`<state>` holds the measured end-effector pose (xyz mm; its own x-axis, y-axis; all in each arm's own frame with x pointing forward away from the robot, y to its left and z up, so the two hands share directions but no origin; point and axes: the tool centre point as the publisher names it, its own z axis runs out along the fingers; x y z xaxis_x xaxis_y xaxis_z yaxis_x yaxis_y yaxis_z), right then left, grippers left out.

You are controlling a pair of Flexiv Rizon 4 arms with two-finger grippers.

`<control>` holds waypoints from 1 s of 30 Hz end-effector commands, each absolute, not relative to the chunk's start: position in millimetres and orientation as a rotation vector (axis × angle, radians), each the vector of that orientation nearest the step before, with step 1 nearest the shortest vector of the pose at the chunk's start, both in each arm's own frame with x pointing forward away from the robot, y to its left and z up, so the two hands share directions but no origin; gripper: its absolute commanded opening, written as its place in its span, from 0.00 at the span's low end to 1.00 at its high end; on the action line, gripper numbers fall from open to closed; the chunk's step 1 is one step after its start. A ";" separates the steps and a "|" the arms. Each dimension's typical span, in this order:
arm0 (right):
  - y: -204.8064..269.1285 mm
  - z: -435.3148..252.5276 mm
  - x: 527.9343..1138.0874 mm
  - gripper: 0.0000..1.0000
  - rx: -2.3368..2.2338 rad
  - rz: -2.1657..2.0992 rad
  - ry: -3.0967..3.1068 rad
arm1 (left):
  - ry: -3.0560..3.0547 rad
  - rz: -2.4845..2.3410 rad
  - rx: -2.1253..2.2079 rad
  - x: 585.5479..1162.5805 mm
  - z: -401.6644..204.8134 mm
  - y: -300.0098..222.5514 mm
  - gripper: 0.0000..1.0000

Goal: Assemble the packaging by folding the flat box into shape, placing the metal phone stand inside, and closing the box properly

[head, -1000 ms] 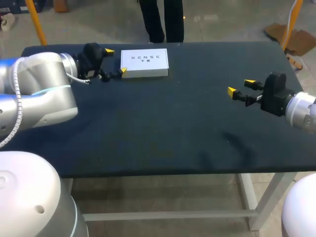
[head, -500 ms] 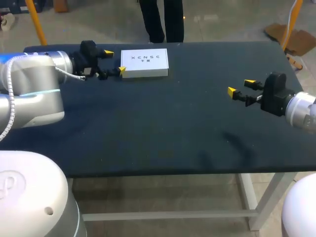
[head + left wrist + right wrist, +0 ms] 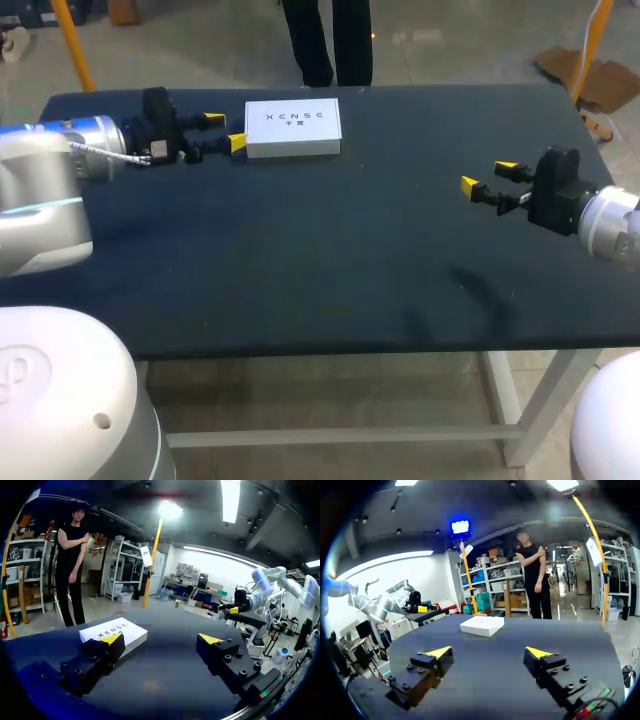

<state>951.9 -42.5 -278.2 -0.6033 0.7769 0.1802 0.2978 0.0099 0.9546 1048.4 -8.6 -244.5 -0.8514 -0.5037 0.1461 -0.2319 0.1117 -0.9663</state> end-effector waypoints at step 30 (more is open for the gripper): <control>-42.5 -279.2 951.2 1.00 1.097 1.627 1.888 | 2.121 -1.545 -0.787 1026.2 -219.4 -35.8 1.00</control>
<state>951.9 -42.5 -278.3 -0.6033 0.7769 0.1802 0.2978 0.0098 0.9546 1024.7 -35.5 -222.2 -0.7564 -0.6542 0.0034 -0.1955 0.2211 -0.9554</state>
